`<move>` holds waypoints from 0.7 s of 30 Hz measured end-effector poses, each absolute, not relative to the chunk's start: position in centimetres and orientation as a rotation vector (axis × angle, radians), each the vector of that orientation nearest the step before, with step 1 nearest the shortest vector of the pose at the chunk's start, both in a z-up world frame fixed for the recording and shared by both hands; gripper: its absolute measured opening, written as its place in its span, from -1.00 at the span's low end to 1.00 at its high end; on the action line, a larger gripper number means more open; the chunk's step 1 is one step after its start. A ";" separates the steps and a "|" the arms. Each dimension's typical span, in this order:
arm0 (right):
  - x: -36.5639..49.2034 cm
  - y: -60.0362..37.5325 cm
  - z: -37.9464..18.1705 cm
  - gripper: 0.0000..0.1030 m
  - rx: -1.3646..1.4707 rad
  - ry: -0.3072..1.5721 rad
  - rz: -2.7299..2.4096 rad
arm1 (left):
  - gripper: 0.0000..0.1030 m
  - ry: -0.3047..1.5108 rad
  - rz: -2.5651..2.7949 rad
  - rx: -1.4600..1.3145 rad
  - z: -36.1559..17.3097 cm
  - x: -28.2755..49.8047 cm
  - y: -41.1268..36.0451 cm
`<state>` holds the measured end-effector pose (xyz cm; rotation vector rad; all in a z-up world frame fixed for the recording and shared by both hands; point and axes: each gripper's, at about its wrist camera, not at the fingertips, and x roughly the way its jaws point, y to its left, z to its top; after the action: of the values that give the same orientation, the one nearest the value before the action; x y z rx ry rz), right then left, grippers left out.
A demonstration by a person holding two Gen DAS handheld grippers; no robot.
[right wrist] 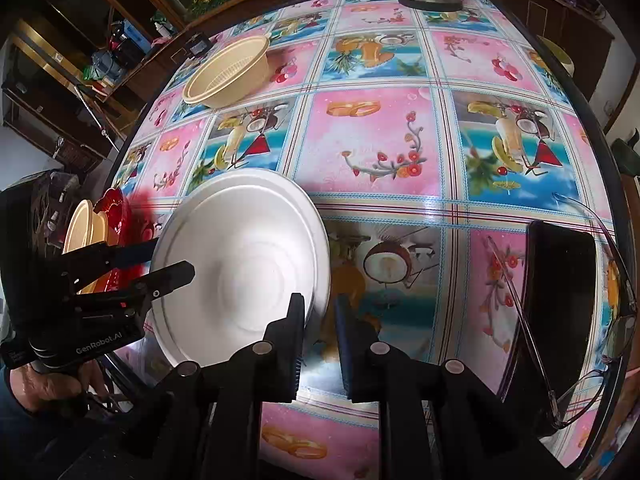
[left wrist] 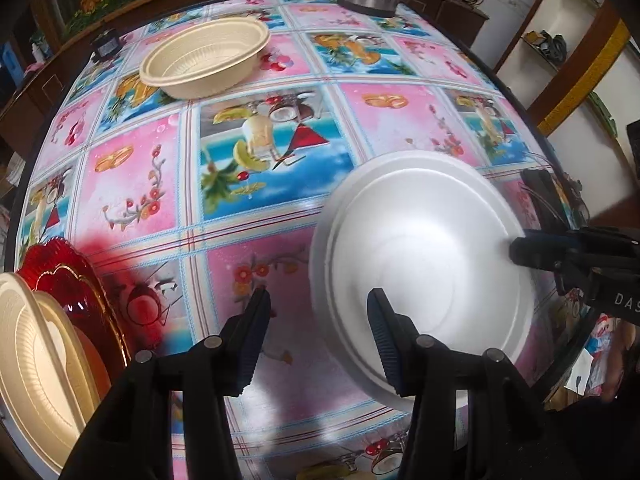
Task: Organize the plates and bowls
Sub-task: 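Lift the white foam bowl with the left gripper toward the plate stack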
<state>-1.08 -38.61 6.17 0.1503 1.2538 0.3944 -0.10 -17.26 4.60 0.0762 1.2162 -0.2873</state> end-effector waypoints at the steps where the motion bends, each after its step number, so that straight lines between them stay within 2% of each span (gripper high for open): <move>1: -1.1 -38.6 6.1 -0.61 0.148 1.247 0.389 | -0.05 1.218 -0.289 0.075 4.6 -0.1 -17.3; 3: -1.1 -38.7 6.0 -0.41 0.156 1.243 0.387 | -0.05 1.216 -0.284 0.089 4.7 -0.2 -17.4; 6: -1.2 -38.7 5.8 -0.27 0.180 1.249 0.405 | -0.05 1.202 -0.256 0.147 4.9 -0.3 -17.7; 13: -1.4 -38.2 6.0 -0.25 0.137 1.253 0.410 | -0.04 1.173 -0.230 0.239 5.1 -0.6 -18.4; 15: -1.4 -38.1 5.8 -0.25 0.132 1.260 0.410 | 0.11 1.160 -0.217 0.249 5.3 -0.8 -18.3; 17: -1.4 -38.4 5.7 -0.36 0.157 1.266 0.408 | 0.26 1.119 -0.205 0.262 5.9 -1.2 -18.3; 18: -1.5 -38.4 5.6 -0.66 0.162 1.273 0.416 | 0.26 1.110 -0.209 0.260 6.1 -1.2 -18.3; 20: -1.5 -38.4 5.5 -0.74 0.173 1.274 0.422 | 0.25 1.111 -0.215 0.249 6.1 -1.2 -18.2; 21: -1.6 -38.3 5.5 -0.76 0.174 1.271 0.426 | 0.14 1.116 -0.215 0.246 6.0 -1.1 -18.1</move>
<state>-1.58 -38.33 5.54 0.1743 1.2712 0.4259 -1.13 -18.10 6.01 0.2457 1.1164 -0.2153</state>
